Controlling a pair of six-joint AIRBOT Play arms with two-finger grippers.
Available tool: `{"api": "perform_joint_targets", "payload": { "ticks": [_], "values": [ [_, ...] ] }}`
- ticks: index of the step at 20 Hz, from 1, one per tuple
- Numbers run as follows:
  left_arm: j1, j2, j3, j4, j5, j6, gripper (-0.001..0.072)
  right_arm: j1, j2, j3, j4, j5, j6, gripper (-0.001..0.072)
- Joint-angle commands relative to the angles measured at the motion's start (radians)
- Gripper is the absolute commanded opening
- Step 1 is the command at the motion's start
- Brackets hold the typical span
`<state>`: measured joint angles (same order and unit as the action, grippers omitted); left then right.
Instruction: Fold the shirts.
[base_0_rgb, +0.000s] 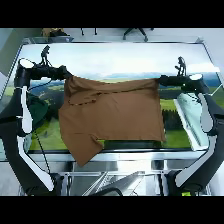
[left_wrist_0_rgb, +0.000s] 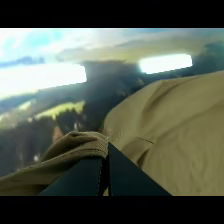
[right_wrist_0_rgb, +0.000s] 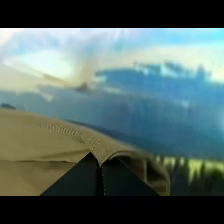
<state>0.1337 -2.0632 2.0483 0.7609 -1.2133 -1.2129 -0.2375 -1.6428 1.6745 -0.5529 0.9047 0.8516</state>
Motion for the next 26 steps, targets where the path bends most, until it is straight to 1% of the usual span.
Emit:
{"api": "perform_joint_targets", "payload": {
  "ticks": [1,2,3,4,8,10,12,14,15,17,20,26],
  "values": [
    [0.026,0.043,-0.004,0.006,0.067,-0.027,0.0013,-0.017,-0.035,0.126,0.006,0.066,0.013,0.0016],
    [0.037,0.080,-0.028,0.007,0.085,-0.025,0.0013,-0.026,-0.029,0.140,0.006,0.083,0.021,0.0016],
    [0.047,0.110,-0.035,0.006,0.076,-0.009,0.0013,-0.032,-0.021,0.144,0.006,0.093,0.027,0.0016],
    [0.048,0.131,-0.035,0.008,0.053,0.008,0.0014,-0.038,-0.015,0.144,0.003,0.112,0.032,0.0016],
    [0.032,0.151,-0.035,0.031,-0.019,0.007,0.0013,-0.049,-0.012,0.143,-0.064,0.236,0.057,0.0016],
    [0.007,0.137,-0.039,0.120,-0.070,-0.016,0.0014,-0.047,-0.012,0.141,-0.109,0.279,0.078,0.0016],
    [-0.018,0.125,-0.039,0.237,-0.143,-0.060,0.0014,-0.048,-0.012,0.129,-0.142,0.317,0.093,0.0016],
    [-0.041,0.118,-0.039,0.377,-0.195,-0.126,0.0013,-0.047,-0.012,0.101,-0.178,0.342,0.105,0.0016],
    [-0.048,0.113,-0.039,0.431,-0.216,-0.145,0.0013,-0.047,-0.012,0.083,-0.183,0.343,0.106,0.0015],
    [-0.056,0.093,-0.039,0.486,-0.245,-0.160,0.0013,-0.048,-0.013,0.055,-0.198,0.340,0.106,0.0015],
    [-0.057,0.040,-0.039,0.496,-0.243,-0.185,0.0013,-0.047,-0.023,0.031,-0.208,0.330,0.106,0.0016],
    [-0.083,-0.036,-0.039,0.497,-0.205,-0.185,0.0014,-0.047,-0.053,0.013,-0.212,0.332,0.122,0.0016]
  ]
}}
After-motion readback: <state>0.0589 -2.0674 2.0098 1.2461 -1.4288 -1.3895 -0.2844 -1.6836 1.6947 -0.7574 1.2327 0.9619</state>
